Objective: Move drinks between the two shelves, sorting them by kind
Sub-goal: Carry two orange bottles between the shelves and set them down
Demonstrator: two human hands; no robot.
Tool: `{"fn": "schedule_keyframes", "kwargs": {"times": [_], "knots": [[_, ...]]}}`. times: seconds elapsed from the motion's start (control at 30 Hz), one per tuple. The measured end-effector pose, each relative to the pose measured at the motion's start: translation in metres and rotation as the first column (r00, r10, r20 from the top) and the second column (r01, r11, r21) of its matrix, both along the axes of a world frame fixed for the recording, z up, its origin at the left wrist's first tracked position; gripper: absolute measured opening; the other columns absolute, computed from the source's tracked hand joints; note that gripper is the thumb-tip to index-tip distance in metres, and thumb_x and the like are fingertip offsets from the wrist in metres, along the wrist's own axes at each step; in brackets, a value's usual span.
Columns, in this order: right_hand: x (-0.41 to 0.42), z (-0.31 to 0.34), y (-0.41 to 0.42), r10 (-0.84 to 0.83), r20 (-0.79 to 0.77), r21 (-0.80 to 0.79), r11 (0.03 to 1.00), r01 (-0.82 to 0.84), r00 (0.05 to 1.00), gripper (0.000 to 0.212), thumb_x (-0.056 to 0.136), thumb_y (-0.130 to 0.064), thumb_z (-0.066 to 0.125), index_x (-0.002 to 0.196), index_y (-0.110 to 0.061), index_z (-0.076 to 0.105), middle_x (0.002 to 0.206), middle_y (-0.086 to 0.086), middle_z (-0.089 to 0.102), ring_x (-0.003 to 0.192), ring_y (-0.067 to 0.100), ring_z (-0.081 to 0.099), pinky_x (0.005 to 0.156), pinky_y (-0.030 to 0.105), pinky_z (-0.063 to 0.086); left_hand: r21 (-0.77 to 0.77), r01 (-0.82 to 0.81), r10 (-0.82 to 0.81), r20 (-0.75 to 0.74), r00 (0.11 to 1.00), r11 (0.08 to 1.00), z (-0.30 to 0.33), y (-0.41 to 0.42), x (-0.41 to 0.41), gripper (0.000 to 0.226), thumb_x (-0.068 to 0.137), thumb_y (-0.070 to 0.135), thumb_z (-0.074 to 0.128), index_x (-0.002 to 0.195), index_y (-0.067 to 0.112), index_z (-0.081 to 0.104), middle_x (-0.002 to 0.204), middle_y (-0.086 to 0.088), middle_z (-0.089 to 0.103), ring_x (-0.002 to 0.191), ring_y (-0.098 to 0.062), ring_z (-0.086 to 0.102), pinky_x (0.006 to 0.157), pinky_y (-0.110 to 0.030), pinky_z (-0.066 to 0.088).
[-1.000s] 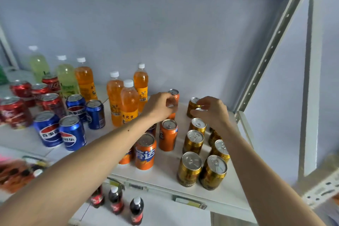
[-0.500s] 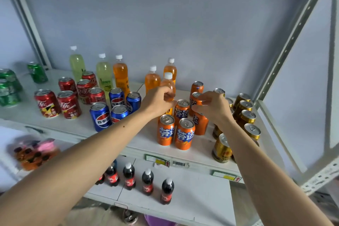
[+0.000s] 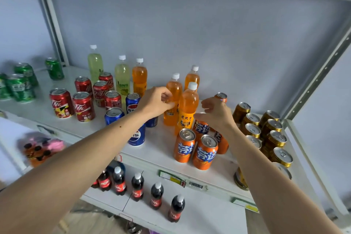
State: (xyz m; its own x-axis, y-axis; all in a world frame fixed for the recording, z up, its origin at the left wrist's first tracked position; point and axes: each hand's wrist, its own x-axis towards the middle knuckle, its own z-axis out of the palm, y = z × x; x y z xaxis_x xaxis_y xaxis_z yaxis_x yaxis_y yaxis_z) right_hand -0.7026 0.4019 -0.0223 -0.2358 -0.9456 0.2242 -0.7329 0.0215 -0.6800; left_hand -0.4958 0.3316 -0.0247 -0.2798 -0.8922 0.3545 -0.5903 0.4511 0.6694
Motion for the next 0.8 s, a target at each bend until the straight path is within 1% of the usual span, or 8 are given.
{"fn": "schedule_keyframes", "kwargs": {"times": [0.13, 0.23, 0.33, 0.43, 0.57, 0.63, 0.73, 0.8], "knots": [[0.006, -0.010, -0.028, -0.028, -0.008, 0.082, 0.996, 0.028, 1.000, 0.091, 0.063, -0.040, 0.088, 0.137, -0.019, 0.041, 0.132, -0.001, 0.054, 0.113, 0.019, 0.057, 0.084, 0.031, 0.051, 0.052, 0.018, -0.020, 0.041, 0.999, 0.998, 0.002, -0.038, 0.007, 0.063, 0.075, 0.029, 0.081, 0.129, 0.012, 0.055, 0.128, -0.003, 0.061, 0.113, -0.017, 0.059, 0.090, -0.025, 0.047], [0.010, -0.016, -0.045, -0.038, 0.020, 0.147, 0.989, 0.035, 0.999, 0.110, 0.059, -0.041, 0.090, 0.146, -0.019, 0.027, 0.144, 0.001, 0.046, 0.125, 0.022, 0.050, 0.095, 0.037, 0.049, 0.126, 0.029, -0.045, 0.129, 0.991, 0.992, 0.002, -0.069, 0.007, 0.092, 0.071, 0.036, 0.083, 0.146, 0.013, 0.034, 0.148, -0.005, 0.043, 0.132, -0.022, 0.045, 0.103, -0.034, 0.042], [0.013, -0.021, -0.061, -0.086, 0.023, 0.219, 0.973, 0.079, 0.996, 0.113, 0.056, -0.042, 0.091, 0.146, -0.019, 0.028, 0.143, 0.002, 0.048, 0.126, 0.024, 0.050, 0.097, 0.036, 0.048, 0.228, 0.078, -0.131, 0.229, 0.965, 0.971, 0.000, -0.094, 0.004, 0.117, 0.068, 0.042, 0.084, 0.154, 0.017, 0.009, 0.160, -0.007, 0.018, 0.145, -0.026, 0.025, 0.112, -0.041, 0.032], [0.015, -0.021, -0.068, -0.110, 0.002, 0.247, 0.963, 0.106, 0.994, 0.105, 0.058, -0.041, 0.090, 0.143, -0.018, 0.033, 0.134, 0.001, 0.053, 0.120, 0.023, 0.054, 0.092, 0.033, 0.049, 0.295, 0.131, -0.211, 0.259, 0.942, 0.946, -0.003, -0.111, 0.001, 0.126, 0.065, 0.041, 0.086, 0.155, 0.018, 0.001, 0.162, -0.007, 0.013, 0.145, -0.029, 0.022, 0.111, -0.043, 0.031], [0.015, -0.021, -0.076, -0.119, -0.030, 0.261, 0.957, 0.123, 0.992, 0.101, 0.056, -0.043, 0.090, 0.140, -0.019, 0.039, 0.126, 0.001, 0.058, 0.112, 0.022, 0.057, 0.091, 0.036, 0.052, 0.344, 0.220, -0.292, 0.172, 0.941, 0.913, -0.008, -0.132, -0.002, 0.127, 0.059, 0.035, 0.090, 0.154, 0.018, 0.006, 0.157, -0.007, 0.027, 0.142, -0.029, 0.030, 0.108, -0.042, 0.035], [0.014, -0.021, -0.080, -0.111, -0.023, 0.262, 0.958, 0.113, 0.994, 0.097, 0.055, -0.042, 0.091, 0.137, -0.021, 0.042, 0.122, 0.000, 0.060, 0.108, 0.021, 0.059, 0.090, 0.035, 0.053, 0.358, 0.276, -0.337, 0.119, 0.934, 0.892, -0.009, -0.141, -0.004, 0.122, 0.055, 0.032, 0.092, 0.151, 0.020, 0.019, 0.152, -0.005, 0.037, 0.136, -0.027, 0.039, 0.106, -0.041, 0.039], [0.012, -0.020, -0.083, -0.083, -0.024, 0.255, 0.963, 0.087, 0.996, 0.092, 0.056, -0.041, 0.091, 0.133, -0.022, 0.045, 0.116, -0.003, 0.062, 0.104, 0.019, 0.061, 0.088, 0.034, 0.054, 0.369, 0.345, -0.401, 0.086, 0.912, 0.863, -0.011, -0.150, -0.007, 0.108, 0.048, 0.036, 0.094, 0.141, 0.026, 0.038, 0.139, 0.001, 0.051, 0.127, -0.023, 0.049, 0.102, -0.046, 0.046], [0.011, -0.019, -0.085, -0.074, -0.023, 0.259, 0.963, 0.077, 0.997, 0.089, 0.057, -0.041, 0.090, 0.131, -0.023, 0.046, 0.114, -0.004, 0.062, 0.103, 0.019, 0.061, 0.087, 0.033, 0.054, 0.373, 0.369, -0.424, 0.075, 0.902, 0.851, -0.013, -0.153, -0.009, 0.100, 0.048, 0.037, 0.094, 0.135, 0.028, 0.045, 0.133, 0.004, 0.055, 0.123, -0.020, 0.051, 0.099, -0.046, 0.047]]}}
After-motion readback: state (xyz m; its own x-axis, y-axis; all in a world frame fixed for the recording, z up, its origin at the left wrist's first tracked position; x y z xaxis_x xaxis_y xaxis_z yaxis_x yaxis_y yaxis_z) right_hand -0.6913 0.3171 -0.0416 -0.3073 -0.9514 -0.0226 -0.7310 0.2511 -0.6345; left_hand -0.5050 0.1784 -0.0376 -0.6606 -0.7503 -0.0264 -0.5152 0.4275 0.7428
